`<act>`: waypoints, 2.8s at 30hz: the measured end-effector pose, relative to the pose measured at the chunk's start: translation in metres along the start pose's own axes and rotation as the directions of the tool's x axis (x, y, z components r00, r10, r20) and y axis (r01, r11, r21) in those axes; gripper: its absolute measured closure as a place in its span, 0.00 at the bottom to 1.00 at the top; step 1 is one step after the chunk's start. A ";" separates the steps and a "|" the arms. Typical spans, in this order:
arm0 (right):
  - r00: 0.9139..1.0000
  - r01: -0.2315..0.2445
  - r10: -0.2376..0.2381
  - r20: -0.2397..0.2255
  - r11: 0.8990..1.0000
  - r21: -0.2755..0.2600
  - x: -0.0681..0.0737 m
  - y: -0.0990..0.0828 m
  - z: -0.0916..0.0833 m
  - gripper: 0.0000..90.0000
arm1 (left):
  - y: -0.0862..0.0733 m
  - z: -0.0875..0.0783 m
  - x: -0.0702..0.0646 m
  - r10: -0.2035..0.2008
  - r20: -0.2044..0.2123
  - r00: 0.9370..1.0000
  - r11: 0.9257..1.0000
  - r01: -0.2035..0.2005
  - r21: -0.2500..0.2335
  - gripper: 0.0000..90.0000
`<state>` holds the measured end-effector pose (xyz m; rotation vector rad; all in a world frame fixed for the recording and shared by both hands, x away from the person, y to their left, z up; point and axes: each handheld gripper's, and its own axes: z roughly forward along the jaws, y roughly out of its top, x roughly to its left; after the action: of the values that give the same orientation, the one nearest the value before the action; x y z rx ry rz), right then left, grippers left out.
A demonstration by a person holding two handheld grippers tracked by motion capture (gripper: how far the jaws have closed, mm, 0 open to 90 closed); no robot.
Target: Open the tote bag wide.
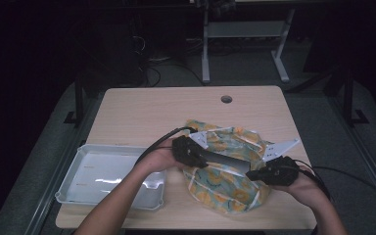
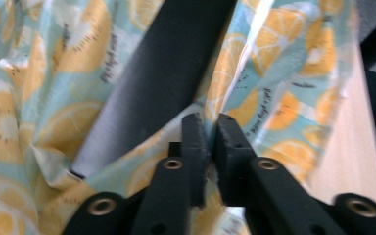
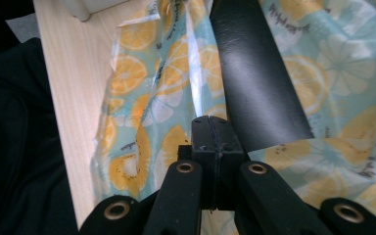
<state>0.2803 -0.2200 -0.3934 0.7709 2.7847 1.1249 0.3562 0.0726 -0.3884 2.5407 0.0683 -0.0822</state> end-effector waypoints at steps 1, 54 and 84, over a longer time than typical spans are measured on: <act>1.000 -0.001 0.001 -0.002 1.000 0.004 0.001 0.000 0.001 1.00 | -0.002 -0.001 -0.002 0.002 -0.004 1.000 1.000 -0.002 0.003 0.94; 1.000 0.010 -0.007 -0.026 0.991 0.134 0.006 -0.010 0.040 0.99 | -0.038 0.032 0.014 -0.153 -0.153 0.976 0.966 0.180 0.187 1.00; 0.949 -0.230 0.217 0.228 0.972 0.035 -0.021 -0.003 0.001 0.71 | -0.041 0.035 0.014 -0.160 -0.158 0.974 0.966 0.187 0.178 1.00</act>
<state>0.2972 -0.2311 -0.3992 1.1668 2.6046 0.9164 0.3656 0.0870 -0.4416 2.7251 0.3566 0.0258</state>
